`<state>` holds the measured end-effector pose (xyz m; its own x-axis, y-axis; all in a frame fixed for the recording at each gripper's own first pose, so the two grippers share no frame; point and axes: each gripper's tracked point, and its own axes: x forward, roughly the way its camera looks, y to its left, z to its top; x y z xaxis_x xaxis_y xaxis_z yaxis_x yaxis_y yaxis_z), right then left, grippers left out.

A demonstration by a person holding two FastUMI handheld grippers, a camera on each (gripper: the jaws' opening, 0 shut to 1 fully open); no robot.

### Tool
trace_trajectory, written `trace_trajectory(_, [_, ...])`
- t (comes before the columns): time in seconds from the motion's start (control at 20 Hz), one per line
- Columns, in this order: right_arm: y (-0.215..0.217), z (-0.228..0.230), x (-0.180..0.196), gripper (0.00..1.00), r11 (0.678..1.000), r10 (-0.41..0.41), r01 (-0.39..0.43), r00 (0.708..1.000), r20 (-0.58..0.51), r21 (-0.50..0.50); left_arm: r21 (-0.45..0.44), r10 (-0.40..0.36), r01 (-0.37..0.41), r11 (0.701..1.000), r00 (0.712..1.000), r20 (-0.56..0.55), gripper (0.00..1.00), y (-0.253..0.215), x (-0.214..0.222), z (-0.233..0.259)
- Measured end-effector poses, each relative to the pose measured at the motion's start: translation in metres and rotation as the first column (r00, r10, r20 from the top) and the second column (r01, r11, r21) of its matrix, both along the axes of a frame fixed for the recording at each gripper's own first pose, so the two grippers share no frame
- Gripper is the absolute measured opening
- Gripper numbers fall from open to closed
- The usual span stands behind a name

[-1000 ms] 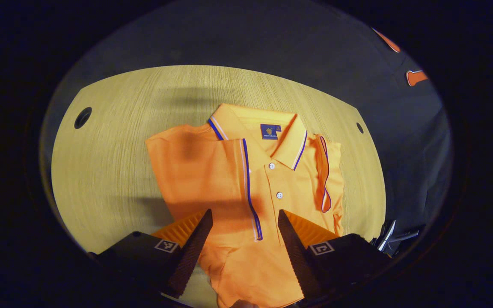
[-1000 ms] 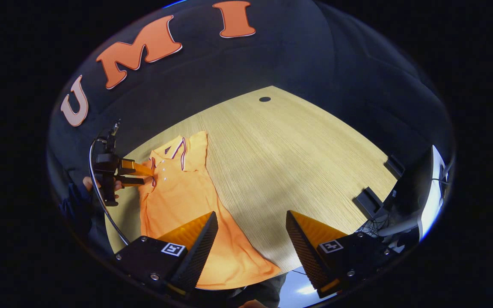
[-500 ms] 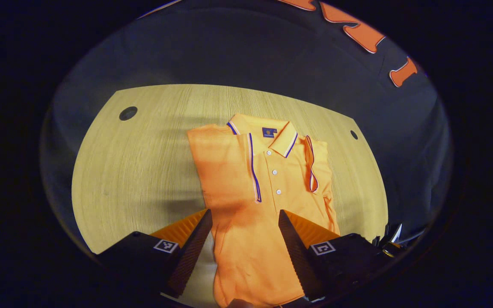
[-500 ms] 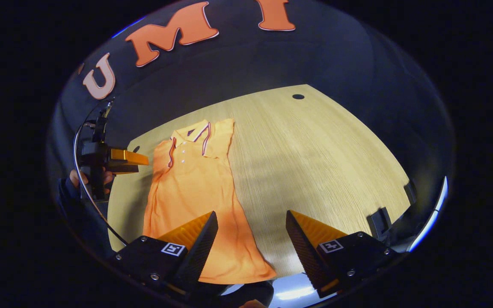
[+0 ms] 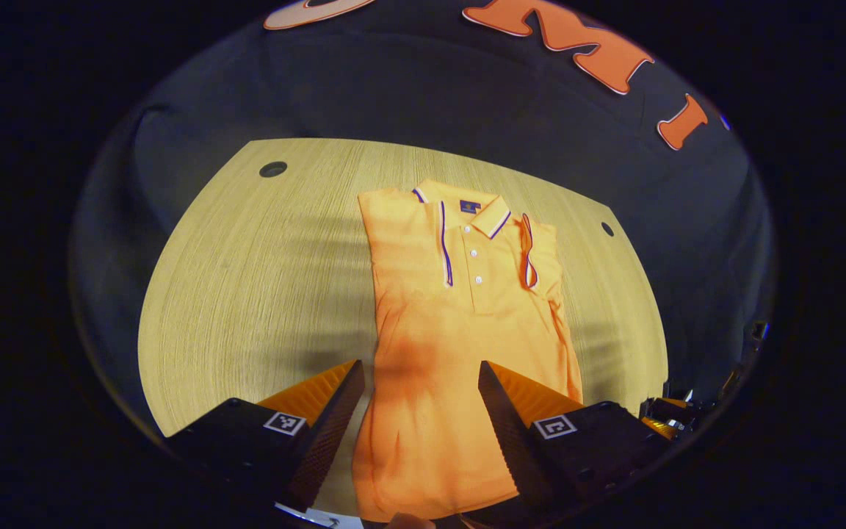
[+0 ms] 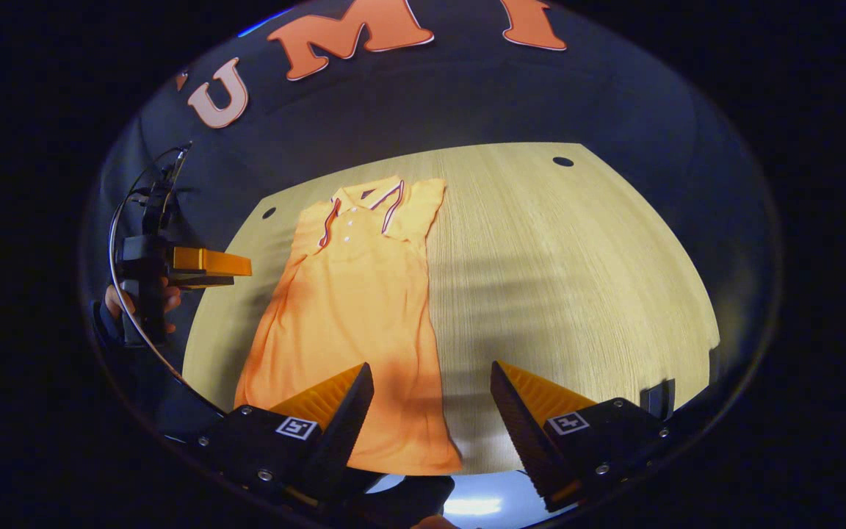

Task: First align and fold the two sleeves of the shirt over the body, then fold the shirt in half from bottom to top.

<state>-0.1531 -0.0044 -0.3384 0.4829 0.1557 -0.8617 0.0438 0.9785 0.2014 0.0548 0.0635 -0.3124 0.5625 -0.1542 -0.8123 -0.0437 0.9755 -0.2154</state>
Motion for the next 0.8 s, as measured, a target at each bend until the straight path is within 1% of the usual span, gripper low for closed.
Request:
trace_trajectory(0.2, [0.007,-0.013,-0.018,0.98,0.997,0.071,-0.071,0.997,-0.023,0.015,0.043,0.017,-0.016,0.999,1.0,-0.018,0.96,0.009,-0.047,-0.01])
trace_trajectory(0.4, [0.013,-0.027,-0.036,0.98,0.992,0.125,-0.123,0.991,-0.055,0.034,0.07,0.039,-0.036,0.997,0.998,-0.043,0.96,0.009,-0.087,-0.029])
trace_trajectory(0.45, [0.014,-0.03,-0.041,0.98,0.99,0.141,-0.139,0.988,-0.065,0.035,0.075,0.046,-0.042,0.996,0.998,-0.053,0.93,0.008,-0.099,-0.035])
trace_trajectory(0.5, [0.015,-0.034,-0.046,0.98,0.987,0.157,-0.155,0.985,-0.076,0.034,0.081,0.048,-0.043,0.996,0.997,-0.063,0.96,0.008,-0.109,-0.041])
trace_trajectory(0.65, [0.016,-0.05,-0.059,0.98,0.982,0.191,-0.19,0.976,-0.104,0.024,0.109,0.045,-0.034,0.993,0.994,-0.097,0.96,0.006,-0.138,-0.058])
trace_trajectory(0.8, [0.018,-0.059,-0.067,0.98,0.979,0.204,-0.201,0.97,-0.128,0.036,0.147,0.041,-0.021,0.989,0.99,-0.134,0.96,0.009,-0.16,-0.073])
